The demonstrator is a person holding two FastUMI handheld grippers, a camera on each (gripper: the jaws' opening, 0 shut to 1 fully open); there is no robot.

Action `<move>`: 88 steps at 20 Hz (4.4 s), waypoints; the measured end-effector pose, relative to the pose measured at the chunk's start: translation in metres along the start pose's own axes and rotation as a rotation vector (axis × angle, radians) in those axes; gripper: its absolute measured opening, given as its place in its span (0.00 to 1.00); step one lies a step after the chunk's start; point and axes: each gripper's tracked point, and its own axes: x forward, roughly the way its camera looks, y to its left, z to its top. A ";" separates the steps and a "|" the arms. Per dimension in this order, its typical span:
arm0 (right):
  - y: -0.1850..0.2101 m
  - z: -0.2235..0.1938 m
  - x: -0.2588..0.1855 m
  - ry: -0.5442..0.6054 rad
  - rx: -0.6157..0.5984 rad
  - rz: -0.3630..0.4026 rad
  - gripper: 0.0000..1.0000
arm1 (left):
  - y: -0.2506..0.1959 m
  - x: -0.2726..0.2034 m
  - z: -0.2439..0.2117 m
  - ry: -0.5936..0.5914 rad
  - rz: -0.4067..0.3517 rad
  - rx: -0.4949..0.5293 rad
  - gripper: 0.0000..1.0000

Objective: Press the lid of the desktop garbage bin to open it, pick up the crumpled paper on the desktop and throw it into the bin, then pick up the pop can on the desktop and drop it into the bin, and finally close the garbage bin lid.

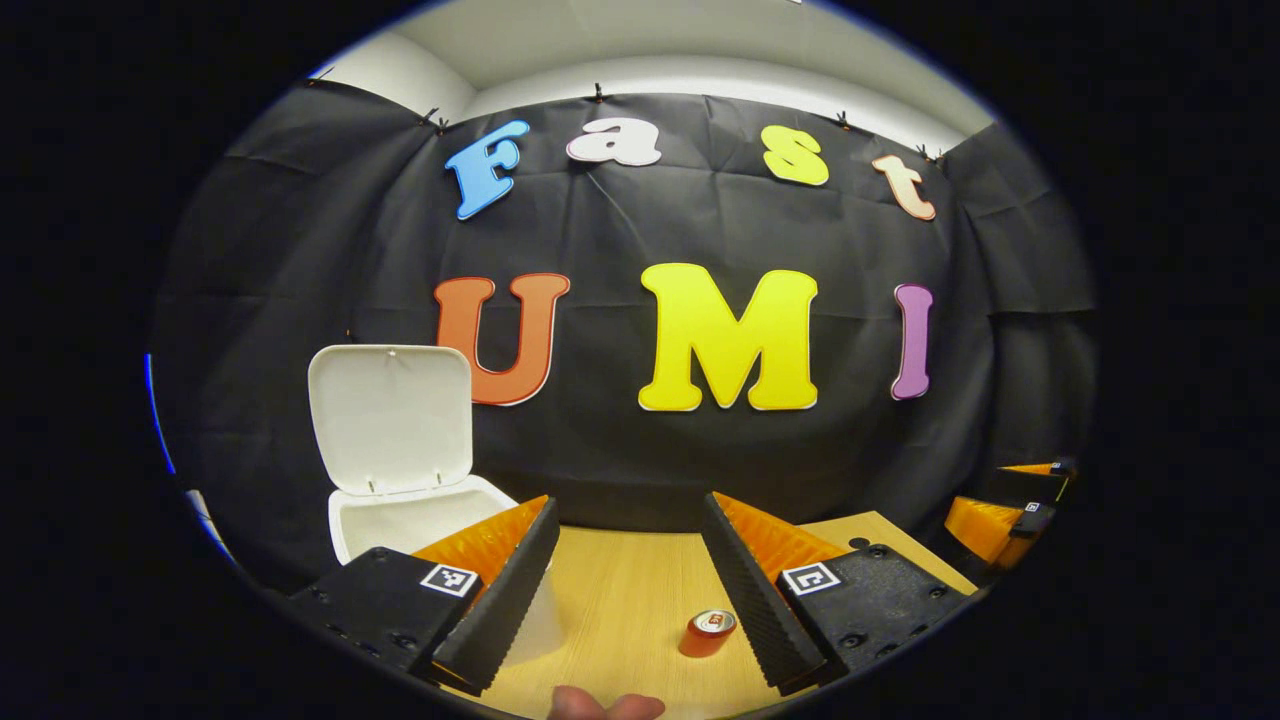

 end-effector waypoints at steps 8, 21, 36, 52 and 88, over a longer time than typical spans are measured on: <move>-0.007 -0.091 0.019 0.185 -0.005 0.033 0.95 | -0.022 -0.029 -0.054 0.130 -0.038 0.029 0.95; -0.009 -0.227 0.065 0.468 -0.042 0.112 0.95 | -0.021 -0.056 -0.085 0.272 -0.001 0.053 0.95; -0.016 -0.327 0.135 0.683 -0.072 0.113 0.94 | 0.024 -0.085 -0.100 0.339 0.152 0.064 0.95; -0.016 -0.329 0.139 0.737 -0.032 0.061 0.09 | 0.035 -0.084 -0.089 0.328 0.164 0.063 0.94; 0.419 -0.019 0.103 0.329 -0.133 0.753 0.01 | 0.200 -0.162 -0.103 0.297 0.466 -0.055 0.95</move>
